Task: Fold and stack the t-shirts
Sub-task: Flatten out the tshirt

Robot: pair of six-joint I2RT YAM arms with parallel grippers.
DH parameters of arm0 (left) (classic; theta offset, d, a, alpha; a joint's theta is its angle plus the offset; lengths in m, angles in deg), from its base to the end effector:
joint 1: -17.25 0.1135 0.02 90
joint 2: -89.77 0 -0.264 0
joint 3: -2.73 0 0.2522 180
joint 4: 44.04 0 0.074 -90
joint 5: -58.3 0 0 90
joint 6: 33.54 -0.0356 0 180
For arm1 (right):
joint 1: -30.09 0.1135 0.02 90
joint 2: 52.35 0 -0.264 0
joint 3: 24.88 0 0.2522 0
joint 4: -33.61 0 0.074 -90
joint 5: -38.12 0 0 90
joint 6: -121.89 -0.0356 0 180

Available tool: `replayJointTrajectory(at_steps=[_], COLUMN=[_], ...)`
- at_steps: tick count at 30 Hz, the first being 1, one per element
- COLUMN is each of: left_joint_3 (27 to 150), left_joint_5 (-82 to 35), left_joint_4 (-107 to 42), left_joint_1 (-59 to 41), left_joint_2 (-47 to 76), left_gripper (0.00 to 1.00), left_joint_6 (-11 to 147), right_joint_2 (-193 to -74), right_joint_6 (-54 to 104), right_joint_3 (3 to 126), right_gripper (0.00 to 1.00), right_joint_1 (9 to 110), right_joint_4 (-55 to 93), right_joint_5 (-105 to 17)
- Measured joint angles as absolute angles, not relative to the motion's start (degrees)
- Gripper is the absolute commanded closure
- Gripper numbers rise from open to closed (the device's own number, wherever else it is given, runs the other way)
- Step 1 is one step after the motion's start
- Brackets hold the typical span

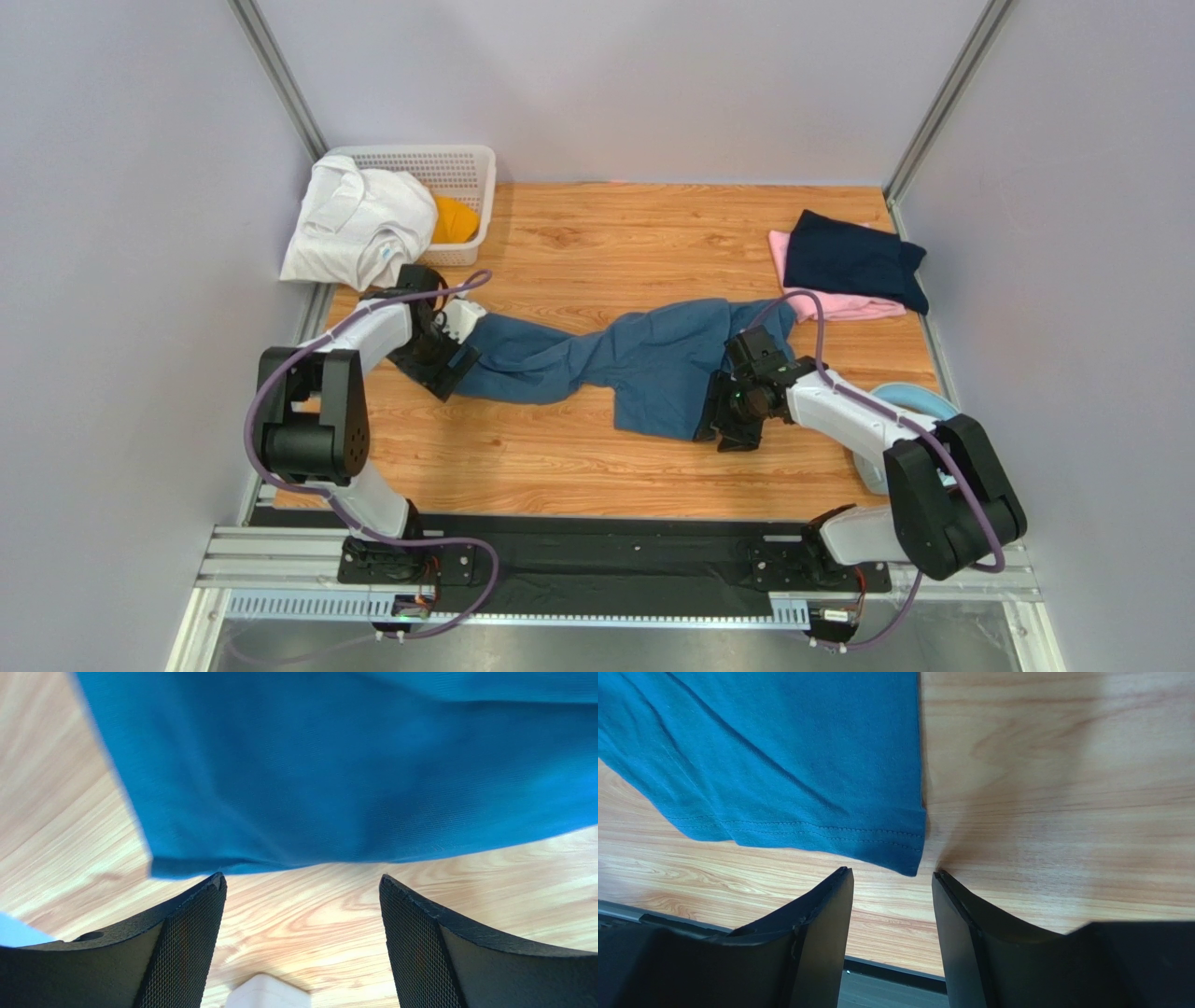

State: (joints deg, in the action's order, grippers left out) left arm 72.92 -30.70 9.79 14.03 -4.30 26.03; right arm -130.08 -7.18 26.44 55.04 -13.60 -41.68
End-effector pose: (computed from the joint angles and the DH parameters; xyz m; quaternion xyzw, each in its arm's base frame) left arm 0.2922 -0.0171 0.1677 0.2887 0.9514 0.0167 0.1061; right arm 0.1973 0.0987 0.1547 0.1086 0.9800 0.1498 0.0737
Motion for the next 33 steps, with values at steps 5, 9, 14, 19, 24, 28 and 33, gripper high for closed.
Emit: replayJointTrajectory(at_steps=[5,9,14,19,24,28,33], left_joint_3=[75.0,75.8,75.9,75.9,76.1,78.1,79.0], left_joint_5=[-30.6,-30.2,-30.0,-29.0,-28.3,-27.9,-27.5], left_joint_4=[10.1,10.3,10.6,10.4,9.9,10.6,10.5], left_joint_1=[17.4,19.7,21.2,21.4,21.5,21.5,21.5], left_joint_2=[-4.3,-4.1,-4.1,-4.9,-8.8,-10.4,-11.2], left_gripper=[0.15,0.15,0.17,0.18,0.22,0.37,0.79], left_joint_6=[25.5,25.0,24.9,25.0,25.3,25.5,25.8], right_joint_2=[-130.5,-131.1,-132.0,-132.1,-132.1,-132.1,-132.2], right_joint_6=[-7.2,-7.3,-7.3,-7.3,-7.3,-7.3,-7.4], right_joint_3=[26.4,26.7,27.2,27.2,27.2,27.2,27.1], right_gripper=[0.49,0.50,0.54,0.56,0.61,0.73,0.91], right_joint_1=[55.0,55.0,55.0,55.0,55.0,55.0,55.0], right_joint_4=[-12.7,-12.1,-11.1,-10.9,-10.8,-10.8,-10.8], right_joint_5=[-41.2,-40.8,-40.4,-40.4,-40.5,-40.9,-41.4])
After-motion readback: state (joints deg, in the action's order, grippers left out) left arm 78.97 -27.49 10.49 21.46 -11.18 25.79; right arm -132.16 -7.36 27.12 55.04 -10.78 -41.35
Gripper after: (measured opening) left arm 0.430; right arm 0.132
